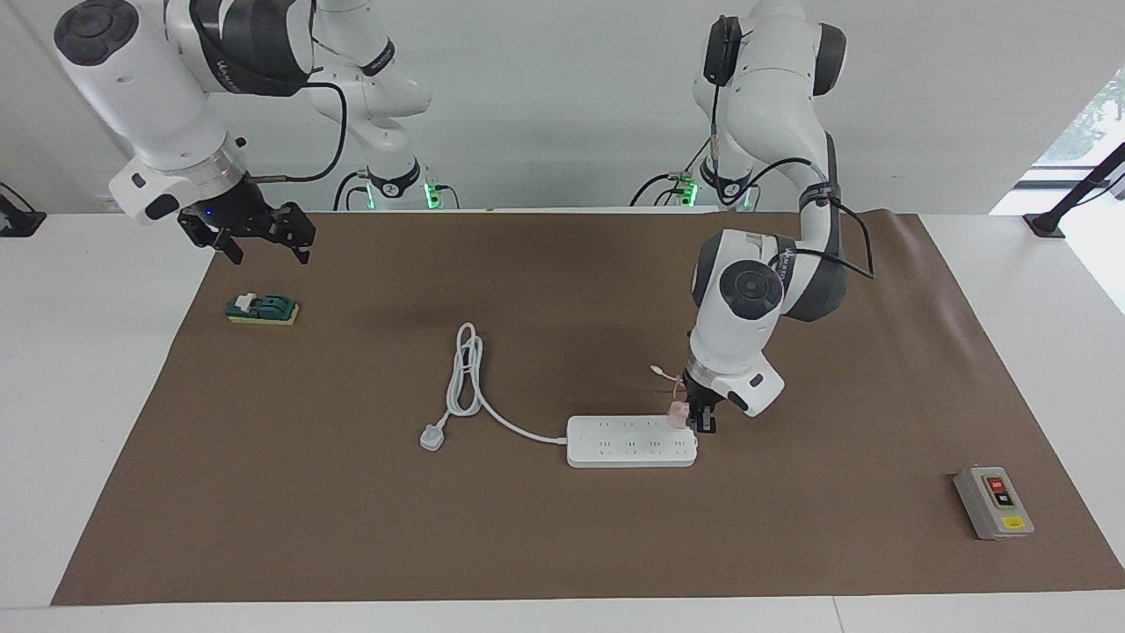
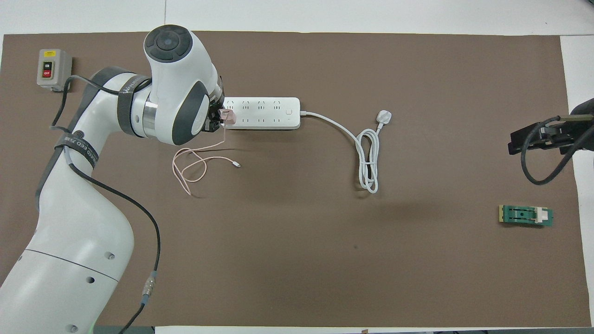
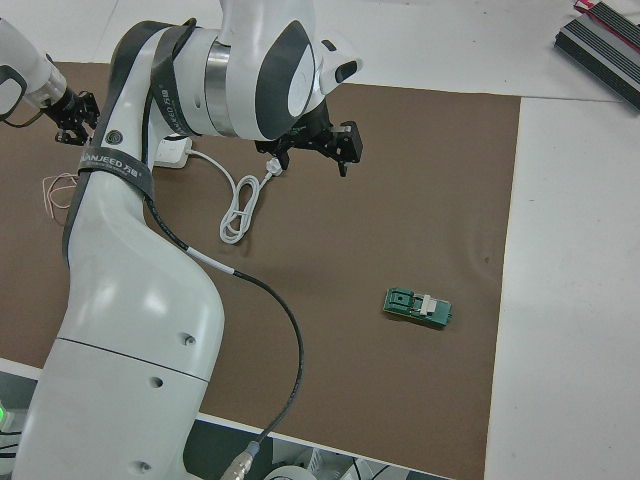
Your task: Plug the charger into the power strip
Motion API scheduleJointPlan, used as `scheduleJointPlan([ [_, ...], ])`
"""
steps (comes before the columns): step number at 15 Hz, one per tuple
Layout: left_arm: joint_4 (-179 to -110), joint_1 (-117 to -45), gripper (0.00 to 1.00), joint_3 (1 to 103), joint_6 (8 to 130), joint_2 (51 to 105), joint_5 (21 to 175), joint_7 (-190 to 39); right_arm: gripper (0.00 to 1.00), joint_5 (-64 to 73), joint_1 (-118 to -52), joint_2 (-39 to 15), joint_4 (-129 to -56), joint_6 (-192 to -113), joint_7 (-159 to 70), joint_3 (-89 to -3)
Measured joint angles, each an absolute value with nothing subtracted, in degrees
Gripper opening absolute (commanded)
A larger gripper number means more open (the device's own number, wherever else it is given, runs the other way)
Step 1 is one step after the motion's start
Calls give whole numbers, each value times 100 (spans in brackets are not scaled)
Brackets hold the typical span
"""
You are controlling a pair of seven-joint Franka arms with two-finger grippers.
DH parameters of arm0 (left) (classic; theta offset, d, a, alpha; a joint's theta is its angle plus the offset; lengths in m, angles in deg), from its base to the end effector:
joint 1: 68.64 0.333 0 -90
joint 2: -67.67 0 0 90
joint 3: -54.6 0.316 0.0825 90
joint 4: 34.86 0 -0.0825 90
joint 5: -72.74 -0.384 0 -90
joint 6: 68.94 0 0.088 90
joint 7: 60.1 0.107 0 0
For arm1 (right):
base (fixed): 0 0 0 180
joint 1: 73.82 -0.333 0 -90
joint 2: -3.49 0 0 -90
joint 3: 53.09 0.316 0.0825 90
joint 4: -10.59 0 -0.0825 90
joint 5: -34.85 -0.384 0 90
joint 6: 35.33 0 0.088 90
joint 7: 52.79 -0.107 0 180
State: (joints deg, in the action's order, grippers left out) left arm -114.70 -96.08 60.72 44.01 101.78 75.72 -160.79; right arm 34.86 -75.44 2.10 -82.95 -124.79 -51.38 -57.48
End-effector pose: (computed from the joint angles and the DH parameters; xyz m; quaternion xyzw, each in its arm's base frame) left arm 0.6602 -0.2771 0.3611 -0.7686 -0.6396 -0.0019 0.0091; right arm 0.5566 -0.0265 0.5812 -0.9988 0.0119 0.0477 0.0007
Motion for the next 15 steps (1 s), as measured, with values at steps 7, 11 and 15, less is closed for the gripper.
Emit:
scheduleJointPlan([
  [7, -11627, -9618, 0, 6073, 4567, 10118, 7567, -16094, 100, 3486, -7544, 210, -8295, -12479, -5138, -5748],
  [11, -11898, -9633, 0, 6074, 4838, 9989, 7562, -16095, 100, 3486, -7544, 210, -8295, -12479, -5138, -5748],
  [15, -12142, -9688, 0, 6107, 5103, 9898, 7524, -16138, 100, 3486, -7544, 210, -8295, -12479, -5138, -5748],
])
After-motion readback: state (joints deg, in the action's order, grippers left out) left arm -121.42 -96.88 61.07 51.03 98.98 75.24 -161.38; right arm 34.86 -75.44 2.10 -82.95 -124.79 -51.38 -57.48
